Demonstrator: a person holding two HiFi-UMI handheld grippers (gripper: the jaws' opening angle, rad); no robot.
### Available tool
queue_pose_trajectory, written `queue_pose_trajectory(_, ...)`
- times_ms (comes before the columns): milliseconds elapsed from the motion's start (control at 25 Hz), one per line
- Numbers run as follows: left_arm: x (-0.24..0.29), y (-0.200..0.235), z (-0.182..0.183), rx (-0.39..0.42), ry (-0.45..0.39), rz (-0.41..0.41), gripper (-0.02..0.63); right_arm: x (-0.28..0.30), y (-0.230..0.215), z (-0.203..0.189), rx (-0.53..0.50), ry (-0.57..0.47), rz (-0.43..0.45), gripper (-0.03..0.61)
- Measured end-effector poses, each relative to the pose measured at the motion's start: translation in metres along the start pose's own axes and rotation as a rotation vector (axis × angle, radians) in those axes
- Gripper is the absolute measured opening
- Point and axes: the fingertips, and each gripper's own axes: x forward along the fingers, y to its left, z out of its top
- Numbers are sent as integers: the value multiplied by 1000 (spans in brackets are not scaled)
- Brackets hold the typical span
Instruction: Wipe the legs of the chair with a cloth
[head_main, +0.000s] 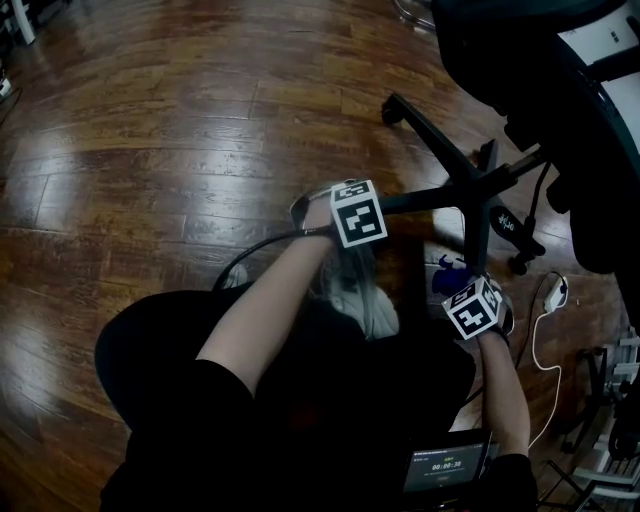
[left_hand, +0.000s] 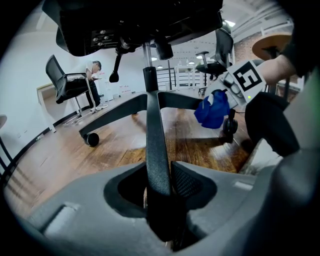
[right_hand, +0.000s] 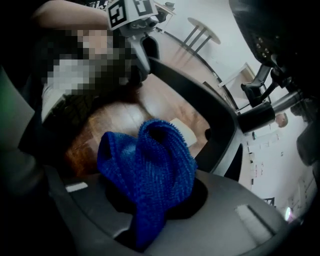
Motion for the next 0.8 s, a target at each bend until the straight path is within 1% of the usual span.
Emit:
queue_pose_trajectory(80, 0, 0, 0, 0, 2, -3, 149, 9, -33, 21, -25, -25, -81, 72)
queue_pose_trajectory(240, 1, -1, 0, -3, 0, -8, 149, 26, -96, 61, -109, -31, -247, 74)
queue_pose_trajectory(280, 1, -2, 0, -4, -1, -10, 149, 28, -107, 68, -109, -30, -272, 74)
queue_pose_trajectory(360, 0, -2, 1, -4, -3, -12, 149, 29, -118, 74, -105, -21, -295, 74)
queue_pose_trajectory(480, 0, -1, 1, -1, -2, -12, 149, 27, -113, 74, -117, -30, -294, 74)
queue_pose_trajectory(600, 0, -2, 1, 3, -4, -9, 149, 22, -94, 62, -110, -35, -255, 75)
queue_pose_trajectory(720, -1, -2, -1, 3, -4, -7, 149, 14, -51, 38, -157, -15, -182, 75)
queue_pose_trajectory(800, -1, -1, -2, 3, -4, -3, 149, 7, -16, 16, -177, 5, -100, 74)
